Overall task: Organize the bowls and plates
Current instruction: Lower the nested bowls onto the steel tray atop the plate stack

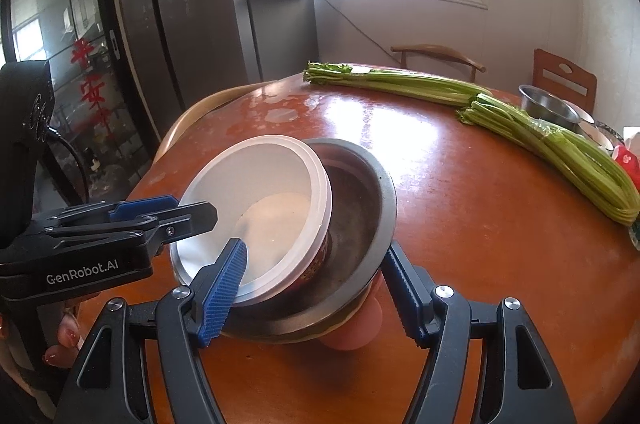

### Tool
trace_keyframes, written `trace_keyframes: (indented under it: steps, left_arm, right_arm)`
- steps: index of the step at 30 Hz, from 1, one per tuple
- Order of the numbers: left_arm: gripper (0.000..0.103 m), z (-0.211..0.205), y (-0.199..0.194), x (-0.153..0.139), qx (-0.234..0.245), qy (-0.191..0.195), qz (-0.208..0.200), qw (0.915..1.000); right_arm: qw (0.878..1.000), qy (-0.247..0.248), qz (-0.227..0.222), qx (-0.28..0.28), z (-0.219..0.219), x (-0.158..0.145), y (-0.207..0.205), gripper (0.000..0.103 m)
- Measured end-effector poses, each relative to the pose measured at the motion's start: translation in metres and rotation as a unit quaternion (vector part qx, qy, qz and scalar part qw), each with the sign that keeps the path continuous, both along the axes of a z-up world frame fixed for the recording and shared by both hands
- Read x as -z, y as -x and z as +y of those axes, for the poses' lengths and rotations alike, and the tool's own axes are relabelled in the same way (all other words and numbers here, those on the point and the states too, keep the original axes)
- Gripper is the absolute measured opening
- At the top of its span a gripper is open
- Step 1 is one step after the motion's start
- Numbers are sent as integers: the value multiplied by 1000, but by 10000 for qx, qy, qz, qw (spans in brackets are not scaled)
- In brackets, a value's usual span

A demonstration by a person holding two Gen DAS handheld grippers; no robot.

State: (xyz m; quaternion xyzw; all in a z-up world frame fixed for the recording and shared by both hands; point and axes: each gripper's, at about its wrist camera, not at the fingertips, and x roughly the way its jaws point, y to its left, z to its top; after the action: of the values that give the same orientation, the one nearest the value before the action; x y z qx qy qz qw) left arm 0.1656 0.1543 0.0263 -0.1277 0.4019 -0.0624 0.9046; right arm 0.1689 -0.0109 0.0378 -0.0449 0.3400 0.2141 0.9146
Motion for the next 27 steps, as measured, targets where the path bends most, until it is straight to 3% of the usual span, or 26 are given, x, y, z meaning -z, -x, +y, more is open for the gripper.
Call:
trace_keyframes:
  steps: [12, 19, 27]
  left_arm:
    - [53, 3, 2, 1, -5, 119, 50, 9999]
    - [60, 12, 6, -1, 54, 616, 6, 9981]
    - [63, 25, 6, 2, -9, 855, 71, 9963]
  right_arm:
    - [9995, -88, -163, 250, -15, -6, 2, 71]
    - [9977, -610, -48, 283, -31, -12, 6, 72]
    - [9943, -980, 270, 317, -40, -6, 3, 73]
